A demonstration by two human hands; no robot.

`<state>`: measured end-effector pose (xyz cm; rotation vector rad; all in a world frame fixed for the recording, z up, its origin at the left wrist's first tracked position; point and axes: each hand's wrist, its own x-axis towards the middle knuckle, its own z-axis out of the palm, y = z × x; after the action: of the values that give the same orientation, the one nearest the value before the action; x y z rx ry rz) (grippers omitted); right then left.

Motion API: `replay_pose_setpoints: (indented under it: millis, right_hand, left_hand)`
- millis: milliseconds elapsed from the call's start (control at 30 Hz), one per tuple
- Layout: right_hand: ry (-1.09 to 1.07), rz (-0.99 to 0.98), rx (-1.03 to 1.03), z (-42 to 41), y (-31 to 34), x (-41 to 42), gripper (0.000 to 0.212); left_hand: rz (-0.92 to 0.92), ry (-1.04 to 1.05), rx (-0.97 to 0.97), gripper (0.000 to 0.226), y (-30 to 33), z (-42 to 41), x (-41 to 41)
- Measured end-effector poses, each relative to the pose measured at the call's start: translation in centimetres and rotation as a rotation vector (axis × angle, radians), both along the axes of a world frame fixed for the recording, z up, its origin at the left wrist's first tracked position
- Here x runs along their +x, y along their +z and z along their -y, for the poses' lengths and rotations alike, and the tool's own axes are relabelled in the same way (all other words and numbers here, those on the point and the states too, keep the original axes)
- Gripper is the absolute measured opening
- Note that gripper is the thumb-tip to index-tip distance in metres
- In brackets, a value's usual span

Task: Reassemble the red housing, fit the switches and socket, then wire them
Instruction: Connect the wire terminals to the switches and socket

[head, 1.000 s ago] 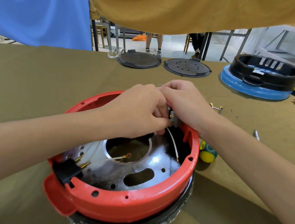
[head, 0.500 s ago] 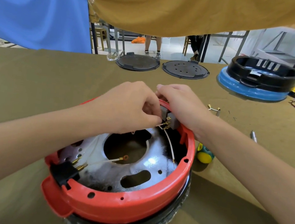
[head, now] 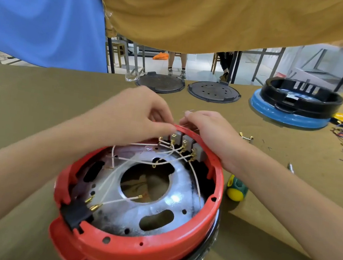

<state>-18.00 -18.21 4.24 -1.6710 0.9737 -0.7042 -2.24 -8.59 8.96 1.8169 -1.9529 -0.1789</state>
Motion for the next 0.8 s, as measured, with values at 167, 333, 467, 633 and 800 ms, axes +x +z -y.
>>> replay_pose_setpoints:
  millis: [167, 333, 467, 633, 800]
  right_hand:
    - [-0.01, -0.211, -0.081, 3.5, 0.8, -2.5, 0.014]
    - [0.037, -0.828, -0.37, 7.1, 1.2, -6.0, 0.022]
    - [0.059, -0.982, -0.492, 8.2, 0.5, -6.6, 0.027]
    - [0.091, -1.016, -0.756, 8.3, -0.8, -6.1, 0.016]
    - [-0.037, -0.673, -1.031, 7.6, -1.1, -5.6, 0.018]
  left_hand:
    - [0.094, 0.133, 0.215, 0.027, 0.2, 0.7, 4.2]
    - [-0.062, 0.011, 0.287, 0.012, -0.7, 1.0, 5.5]
    - [-0.043, 0.0, 0.302, 0.01, -0.4, 1.6, 6.4]
    - [-0.069, 0.017, 0.293, 0.01, -0.7, 2.0, 6.8]
    - [-0.095, 0.023, 0.281, 0.011, -0.6, 1.8, 6.8]
